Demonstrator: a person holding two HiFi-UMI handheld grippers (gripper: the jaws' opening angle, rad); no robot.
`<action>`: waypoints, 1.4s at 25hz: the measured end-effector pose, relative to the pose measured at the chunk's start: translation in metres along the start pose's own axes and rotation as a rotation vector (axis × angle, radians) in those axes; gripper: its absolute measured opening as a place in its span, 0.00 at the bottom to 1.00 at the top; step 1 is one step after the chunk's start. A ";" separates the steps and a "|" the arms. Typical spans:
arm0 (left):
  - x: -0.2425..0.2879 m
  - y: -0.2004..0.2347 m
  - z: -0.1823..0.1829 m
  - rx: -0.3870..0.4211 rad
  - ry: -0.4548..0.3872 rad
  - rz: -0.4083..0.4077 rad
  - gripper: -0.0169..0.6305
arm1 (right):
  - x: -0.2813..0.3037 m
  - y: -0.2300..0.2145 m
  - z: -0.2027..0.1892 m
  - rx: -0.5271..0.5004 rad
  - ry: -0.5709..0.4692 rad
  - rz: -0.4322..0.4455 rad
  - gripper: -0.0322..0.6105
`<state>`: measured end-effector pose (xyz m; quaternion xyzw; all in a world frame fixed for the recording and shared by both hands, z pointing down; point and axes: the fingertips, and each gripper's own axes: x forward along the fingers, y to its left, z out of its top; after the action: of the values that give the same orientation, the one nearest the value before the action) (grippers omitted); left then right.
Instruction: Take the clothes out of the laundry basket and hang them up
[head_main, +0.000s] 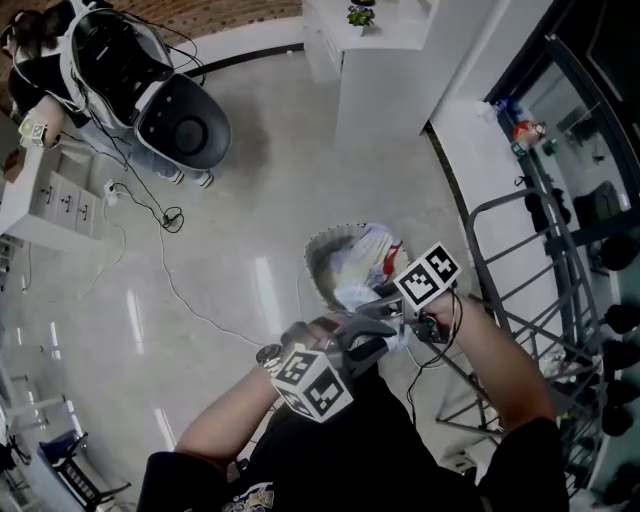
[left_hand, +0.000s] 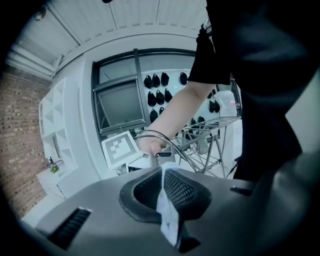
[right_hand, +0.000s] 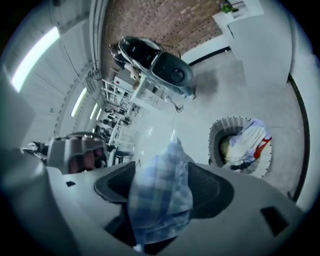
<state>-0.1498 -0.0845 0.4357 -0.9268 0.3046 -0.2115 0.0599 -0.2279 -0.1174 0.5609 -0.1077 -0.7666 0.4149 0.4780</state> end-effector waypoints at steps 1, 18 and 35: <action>0.000 0.000 -0.004 0.000 0.008 0.004 0.04 | 0.009 -0.008 -0.005 -0.017 0.043 -0.041 0.53; -0.039 0.047 -0.067 -0.217 0.031 0.142 0.05 | -0.089 0.009 0.094 -0.085 -0.719 -0.234 0.07; -0.074 0.040 -0.059 -0.334 -0.138 0.173 0.18 | -0.170 0.076 0.090 -0.110 -1.118 -0.349 0.07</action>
<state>-0.2502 -0.0719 0.4533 -0.9065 0.4091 -0.0878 -0.0561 -0.2309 -0.2127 0.3768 0.2307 -0.9291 0.2834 0.0562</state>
